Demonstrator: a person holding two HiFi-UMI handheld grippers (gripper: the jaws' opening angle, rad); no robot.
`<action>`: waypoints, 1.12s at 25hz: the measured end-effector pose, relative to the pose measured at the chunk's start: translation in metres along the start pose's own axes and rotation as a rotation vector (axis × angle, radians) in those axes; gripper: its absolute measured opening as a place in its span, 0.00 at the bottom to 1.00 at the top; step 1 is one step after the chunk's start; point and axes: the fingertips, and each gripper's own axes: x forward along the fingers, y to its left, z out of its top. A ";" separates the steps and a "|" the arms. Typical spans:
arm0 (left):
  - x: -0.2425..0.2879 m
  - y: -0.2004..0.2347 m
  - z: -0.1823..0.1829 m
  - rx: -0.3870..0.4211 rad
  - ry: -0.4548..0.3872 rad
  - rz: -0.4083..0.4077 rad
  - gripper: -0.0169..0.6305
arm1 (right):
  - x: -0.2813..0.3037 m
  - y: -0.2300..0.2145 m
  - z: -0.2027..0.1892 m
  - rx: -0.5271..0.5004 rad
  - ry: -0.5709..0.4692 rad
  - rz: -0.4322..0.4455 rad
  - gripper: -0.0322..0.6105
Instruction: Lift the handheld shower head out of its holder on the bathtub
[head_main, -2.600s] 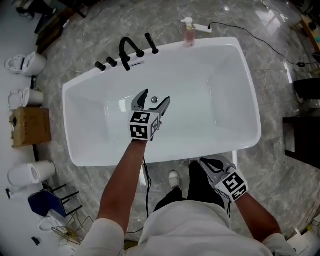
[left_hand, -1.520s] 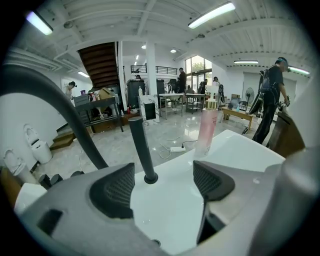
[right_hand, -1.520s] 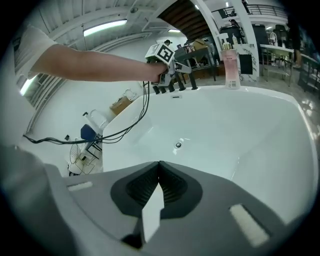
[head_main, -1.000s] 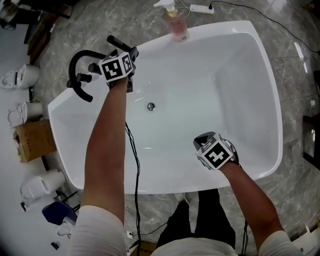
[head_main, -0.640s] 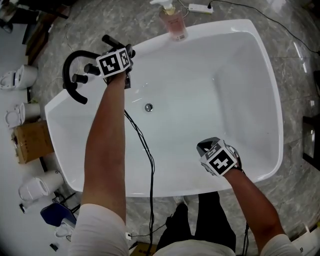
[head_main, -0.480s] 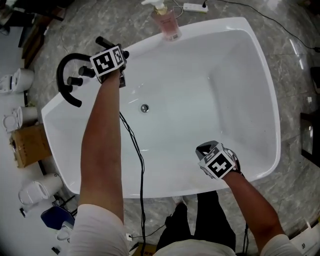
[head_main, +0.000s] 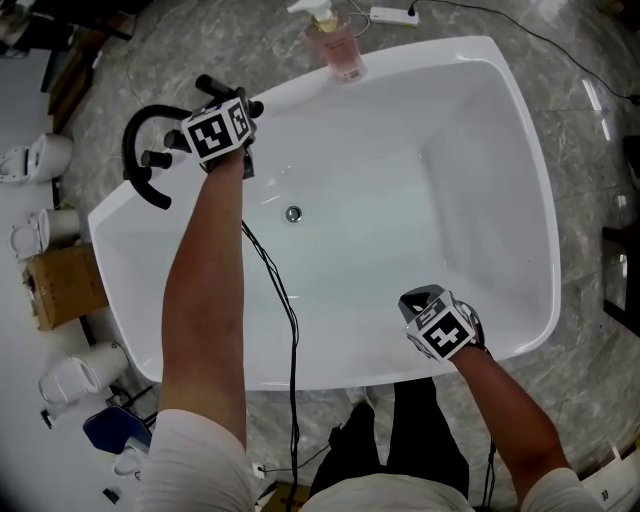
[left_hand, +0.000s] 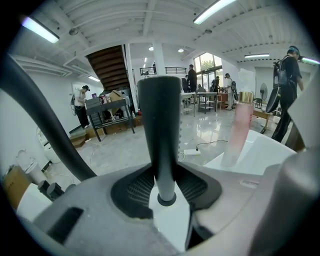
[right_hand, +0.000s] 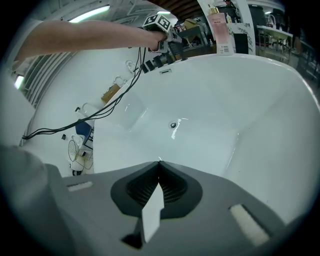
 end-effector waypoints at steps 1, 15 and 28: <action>-0.004 0.001 0.003 0.004 -0.006 -0.002 0.25 | 0.000 0.001 0.000 -0.005 0.003 0.000 0.07; -0.077 -0.002 0.029 0.020 -0.072 -0.044 0.24 | -0.018 0.031 0.001 -0.035 0.022 -0.004 0.07; -0.167 -0.006 0.063 0.024 -0.134 -0.077 0.24 | -0.039 0.068 -0.010 0.001 0.005 -0.021 0.07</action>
